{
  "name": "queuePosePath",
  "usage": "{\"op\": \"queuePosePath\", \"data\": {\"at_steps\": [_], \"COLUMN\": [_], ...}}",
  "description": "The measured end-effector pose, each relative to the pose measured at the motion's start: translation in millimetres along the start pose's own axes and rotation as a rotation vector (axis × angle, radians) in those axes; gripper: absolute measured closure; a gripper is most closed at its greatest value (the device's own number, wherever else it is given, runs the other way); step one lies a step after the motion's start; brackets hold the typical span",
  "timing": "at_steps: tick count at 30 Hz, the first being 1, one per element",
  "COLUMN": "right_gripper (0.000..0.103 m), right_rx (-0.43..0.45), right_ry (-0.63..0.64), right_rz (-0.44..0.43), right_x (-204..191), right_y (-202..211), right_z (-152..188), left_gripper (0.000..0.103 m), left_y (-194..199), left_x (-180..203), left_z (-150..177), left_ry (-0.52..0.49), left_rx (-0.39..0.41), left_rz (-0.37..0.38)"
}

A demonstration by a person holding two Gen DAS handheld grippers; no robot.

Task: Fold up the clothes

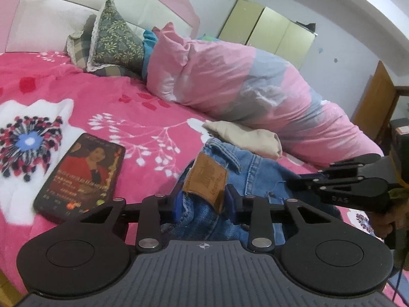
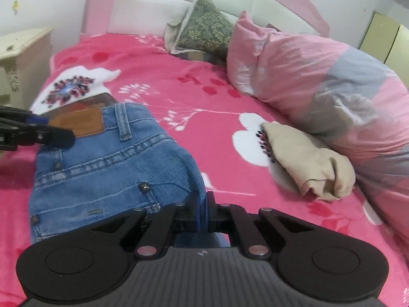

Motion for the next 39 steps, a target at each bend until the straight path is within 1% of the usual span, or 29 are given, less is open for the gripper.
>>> {"op": "queuePosePath", "data": {"at_steps": [4,8,10,15,16,17,18,19,20,21,23,26,29,30,31,32,33,34,35,38,39], "right_gripper": [0.1,0.1,0.1,0.098,0.095,0.085,0.077,0.066,0.061,0.059,0.057,0.056,0.056,0.056,0.056,0.056,0.056,0.056,0.056,0.057,0.057], "right_rx": [-0.04,-0.057,-0.076,-0.075,-0.074,-0.072,-0.064,-0.055,-0.047,-0.037,-0.003,0.053,0.116,0.136,0.153,0.163,0.172,0.175,0.172,0.153,0.145], "right_ry": [0.014,0.016,0.012,-0.056,-0.07,-0.087,-0.116,-0.145,-0.174,-0.204,-0.274,-0.417,-0.578,-0.625,-0.657,-0.681,-0.702,-0.714,-0.72,-0.701,-0.688], "right_rz": [0.012,0.005,-0.012,-0.048,-0.055,-0.06,-0.057,-0.053,-0.05,-0.047,-0.044,-0.034,-0.013,-0.004,0.011,0.026,0.04,0.052,0.064,0.121,0.14], "right_x": [2,2,1,8,9,12,19,26,33,40,55,82,110,117,122,127,131,133,133,125,120], "right_y": [-27,-47,-59,-63,-64,-63,-56,-49,-42,-35,-13,26,71,85,98,111,122,132,140,158,163], "right_z": [3,6,10,13,14,14,15,15,16,16,21,37,68,80,91,105,119,133,147,183,194], "left_gripper": [0.073,0.072,0.069,0.066,0.065,0.063,0.06,0.056,0.054,0.052,0.052,0.052,0.052,0.051,0.046,0.043,0.037,0.035,0.035,0.035,0.035], "left_y": [-15,-21,-24,-26,-24,-23,-22,-19,-16,-12,-2,17,25,24,19,14,7,-3,-13,-47,-59], "left_x": [2,-3,-5,-7,-7,-8,-8,-10,-11,-13,-17,-15,6,15,26,37,48,58,68,79,78], "left_z": [4,7,9,11,11,11,11,10,10,9,5,-3,-15,-18,-22,-25,-28,-29,-30,-27,-26], "left_ry": [-0.042,-0.038,-0.028,-0.024,-0.022,-0.019,-0.017,-0.011,0.0,0.011,0.034,0.047,0.001,-0.016,-0.029,-0.037,-0.049,-0.066,-0.085,-0.109,-0.117], "left_rx": [-0.036,-0.058,-0.073,-0.082,-0.078,-0.075,-0.071,-0.066,-0.058,-0.049,-0.018,0.044,0.075,0.072,0.063,0.058,0.057,0.047,0.035,-0.014,-0.03], "left_rz": [-0.051,-0.064,-0.068,-0.081,-0.086,-0.09,-0.094,-0.097,-0.099,-0.101,-0.118,-0.133,-0.105,-0.09,-0.068,-0.043,-0.017,0.004,0.022,-0.006,-0.034]}}
Point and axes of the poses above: each gripper's, at about its wrist camera, not at the fingertips, and y roughly against the way its jaws point, x to its right, z to its underside, the point moved 10 cm from there along -y, roughly the way its jaws point, and after that the axes turned 13 degrees about -x, right-handed, at the moved point
